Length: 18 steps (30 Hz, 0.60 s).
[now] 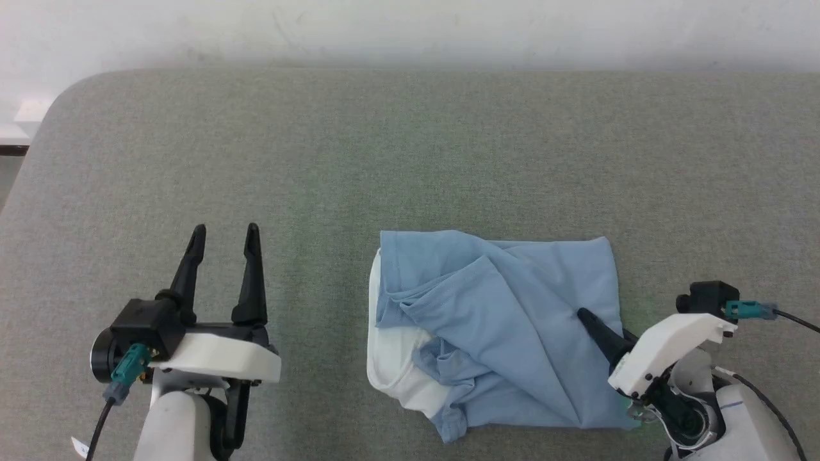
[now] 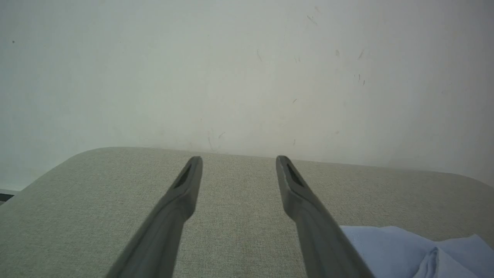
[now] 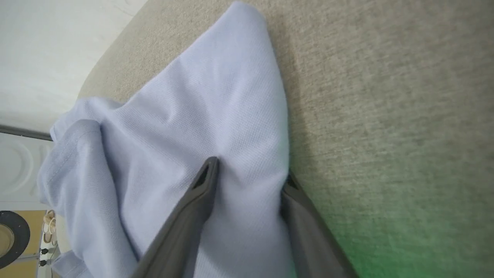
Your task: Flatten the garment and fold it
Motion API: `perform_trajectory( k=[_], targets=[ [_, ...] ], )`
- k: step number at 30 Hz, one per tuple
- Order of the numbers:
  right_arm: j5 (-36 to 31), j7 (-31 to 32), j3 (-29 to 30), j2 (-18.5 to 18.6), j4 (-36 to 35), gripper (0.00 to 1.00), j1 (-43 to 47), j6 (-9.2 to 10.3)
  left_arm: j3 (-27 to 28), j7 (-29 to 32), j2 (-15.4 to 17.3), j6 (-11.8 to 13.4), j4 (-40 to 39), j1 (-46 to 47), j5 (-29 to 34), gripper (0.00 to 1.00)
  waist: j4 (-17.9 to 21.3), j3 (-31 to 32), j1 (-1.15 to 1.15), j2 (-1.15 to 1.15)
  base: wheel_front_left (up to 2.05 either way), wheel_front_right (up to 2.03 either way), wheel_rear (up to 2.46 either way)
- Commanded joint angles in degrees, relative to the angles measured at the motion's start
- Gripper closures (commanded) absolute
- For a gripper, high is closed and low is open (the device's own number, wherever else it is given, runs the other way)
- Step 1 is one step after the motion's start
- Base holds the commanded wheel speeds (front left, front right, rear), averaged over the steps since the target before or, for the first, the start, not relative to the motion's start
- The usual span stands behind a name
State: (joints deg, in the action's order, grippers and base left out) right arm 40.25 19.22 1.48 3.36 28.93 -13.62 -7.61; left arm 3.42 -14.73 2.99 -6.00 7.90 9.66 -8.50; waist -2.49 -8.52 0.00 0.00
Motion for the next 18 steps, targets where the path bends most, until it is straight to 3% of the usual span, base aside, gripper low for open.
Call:
perform_trajectory(
  k=[1, 2, 7, 13, 18],
  targets=[
    [-0.86, 1.3, -1.28, -0.48, 1.57, 0.89, -0.08, 0.12, -0.09, -0.27, -0.11, -0.02, -0.03, 0.23, -0.09, 0.0, -0.09, -0.09, 0.0, 0.0, 0.0, 0.0, 0.0],
    [-1.45, 1.23, -1.56, -0.48, 1.39, 1.0, -0.45, 0.12, -0.08, -0.27, -0.11, 0.02, -0.07, 0.21, -0.12, 0.0, -0.11, -0.13, 0.0, 0.0, 0.0, 0.0, 0.0],
    [-8.65, -0.45, -2.54, -0.48, -4.17, 1.0, -2.3, 0.12, 0.27, -0.27, -0.11, 0.38, -0.09, 0.04, -0.2, 0.0, 0.59, -0.02, 0.0, 0.0, 0.0, 0.0, 0.0],
    [-27.92, 2.31, -4.72, -0.48, -18.88, 1.0, -4.95, 0.12, 1.05, -0.27, -0.11, 0.68, -0.52, -0.29, -0.35, 0.0, 3.21, 0.0, 0.0, 0.0, 0.0, 0.0, 0.0],
    [-38.51, 6.32, -7.89, -0.48, -26.66, 1.0, -8.23, 0.12, 1.94, -0.27, -0.12, 0.64, -1.69, -0.26, -0.04, 0.0, 7.1, -1.15, 0.0, 0.0, 0.0, 0.0, 0.0]
  ],
)
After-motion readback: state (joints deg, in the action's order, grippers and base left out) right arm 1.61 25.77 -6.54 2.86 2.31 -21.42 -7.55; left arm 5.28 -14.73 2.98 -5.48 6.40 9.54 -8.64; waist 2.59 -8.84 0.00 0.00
